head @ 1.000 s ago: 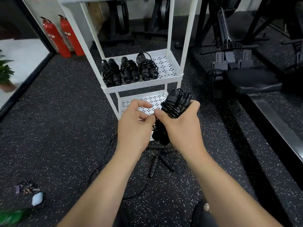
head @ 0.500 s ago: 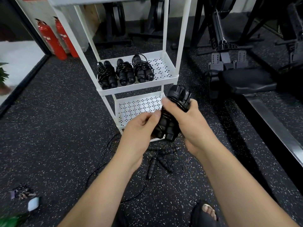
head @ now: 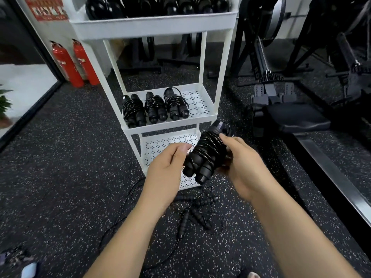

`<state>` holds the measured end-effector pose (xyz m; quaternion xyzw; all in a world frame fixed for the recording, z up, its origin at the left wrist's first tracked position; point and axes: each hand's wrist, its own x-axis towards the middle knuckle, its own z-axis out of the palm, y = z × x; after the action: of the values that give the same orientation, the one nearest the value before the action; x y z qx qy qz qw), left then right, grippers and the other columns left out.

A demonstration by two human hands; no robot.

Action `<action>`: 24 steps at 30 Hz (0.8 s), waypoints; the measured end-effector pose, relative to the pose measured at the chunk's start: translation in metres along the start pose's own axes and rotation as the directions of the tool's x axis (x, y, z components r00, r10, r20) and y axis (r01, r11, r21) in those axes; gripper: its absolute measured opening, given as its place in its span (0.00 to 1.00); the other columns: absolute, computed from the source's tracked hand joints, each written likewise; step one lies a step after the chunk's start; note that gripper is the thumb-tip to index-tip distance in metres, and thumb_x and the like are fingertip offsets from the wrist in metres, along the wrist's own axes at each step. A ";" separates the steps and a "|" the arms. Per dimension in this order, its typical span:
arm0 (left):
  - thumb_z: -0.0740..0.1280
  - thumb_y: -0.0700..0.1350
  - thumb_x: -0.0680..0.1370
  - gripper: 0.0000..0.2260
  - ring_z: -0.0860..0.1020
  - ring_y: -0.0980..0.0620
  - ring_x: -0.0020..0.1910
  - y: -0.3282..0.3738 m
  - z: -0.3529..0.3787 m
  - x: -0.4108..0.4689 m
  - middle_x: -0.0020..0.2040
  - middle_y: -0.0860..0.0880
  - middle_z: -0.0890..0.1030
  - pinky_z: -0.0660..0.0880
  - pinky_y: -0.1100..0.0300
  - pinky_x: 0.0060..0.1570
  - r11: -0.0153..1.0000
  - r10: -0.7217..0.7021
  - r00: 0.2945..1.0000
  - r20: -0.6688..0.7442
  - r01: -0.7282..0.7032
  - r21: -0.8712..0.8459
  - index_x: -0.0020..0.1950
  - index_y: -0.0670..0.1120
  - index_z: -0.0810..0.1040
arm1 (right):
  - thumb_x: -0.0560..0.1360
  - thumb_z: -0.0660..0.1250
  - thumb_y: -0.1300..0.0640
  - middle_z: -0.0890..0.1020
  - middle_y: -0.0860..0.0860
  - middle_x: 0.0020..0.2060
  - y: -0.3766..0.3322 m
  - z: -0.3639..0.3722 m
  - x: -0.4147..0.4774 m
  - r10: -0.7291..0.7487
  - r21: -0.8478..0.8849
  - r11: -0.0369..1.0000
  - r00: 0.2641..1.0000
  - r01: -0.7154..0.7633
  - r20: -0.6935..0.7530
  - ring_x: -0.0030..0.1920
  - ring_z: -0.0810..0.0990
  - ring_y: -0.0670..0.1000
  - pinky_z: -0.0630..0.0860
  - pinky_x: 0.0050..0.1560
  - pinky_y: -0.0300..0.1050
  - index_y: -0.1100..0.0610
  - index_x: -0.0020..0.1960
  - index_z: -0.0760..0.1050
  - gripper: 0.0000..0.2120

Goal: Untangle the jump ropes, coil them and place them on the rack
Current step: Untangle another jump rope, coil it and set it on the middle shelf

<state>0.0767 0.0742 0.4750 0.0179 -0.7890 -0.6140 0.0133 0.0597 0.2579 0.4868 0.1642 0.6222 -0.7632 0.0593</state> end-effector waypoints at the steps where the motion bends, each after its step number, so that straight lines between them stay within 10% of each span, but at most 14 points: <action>1: 0.60 0.56 0.87 0.12 0.81 0.66 0.54 0.001 -0.003 0.004 0.53 0.66 0.85 0.74 0.61 0.56 1.000 -0.008 1.000 -0.009 0.008 -0.015 0.60 0.62 0.84 | 0.84 0.69 0.47 0.82 0.49 0.41 -0.006 0.002 0.003 -0.005 -0.019 1.000 1.000 0.005 -0.009 0.45 0.80 0.54 0.75 0.49 0.52 0.53 0.52 0.76 0.09; 8: 0.63 0.55 0.87 0.11 0.85 0.57 0.52 -0.003 -0.023 0.033 0.50 0.57 0.88 0.76 0.55 0.51 0.978 -0.140 0.984 -0.112 0.119 -0.172 0.58 0.55 0.84 | 0.84 0.68 0.47 0.83 0.49 0.54 -0.082 0.045 0.068 -0.239 -0.421 0.881 0.971 0.216 -0.002 0.51 0.83 0.49 0.76 0.44 0.45 0.53 0.65 0.76 0.14; 15: 0.66 0.52 0.85 0.09 0.87 0.52 0.50 -0.012 -0.038 0.052 0.50 0.52 0.88 0.78 0.53 0.52 0.932 -0.232 0.964 -0.132 0.181 -0.312 0.57 0.52 0.85 | 0.86 0.63 0.48 0.83 0.55 0.53 -0.121 0.092 0.159 -0.396 -0.779 0.533 0.911 0.329 0.114 0.55 0.81 0.60 0.75 0.50 0.51 0.56 0.70 0.74 0.18; 24: 0.68 0.49 0.85 0.08 0.86 0.51 0.49 -0.025 -0.046 0.068 0.50 0.52 0.89 0.77 0.56 0.49 0.912 -0.266 0.954 -0.140 0.201 -0.358 0.58 0.50 0.85 | 0.85 0.59 0.59 0.79 0.63 0.68 -0.114 0.115 0.218 -0.296 -0.987 0.139 0.955 0.076 0.032 0.61 0.80 0.65 0.78 0.53 0.53 0.63 0.73 0.74 0.19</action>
<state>0.0109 0.0208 0.4621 0.1669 -0.6585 -0.7336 0.0158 -0.1990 0.1960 0.5423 0.0730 0.9837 -0.1644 0.0026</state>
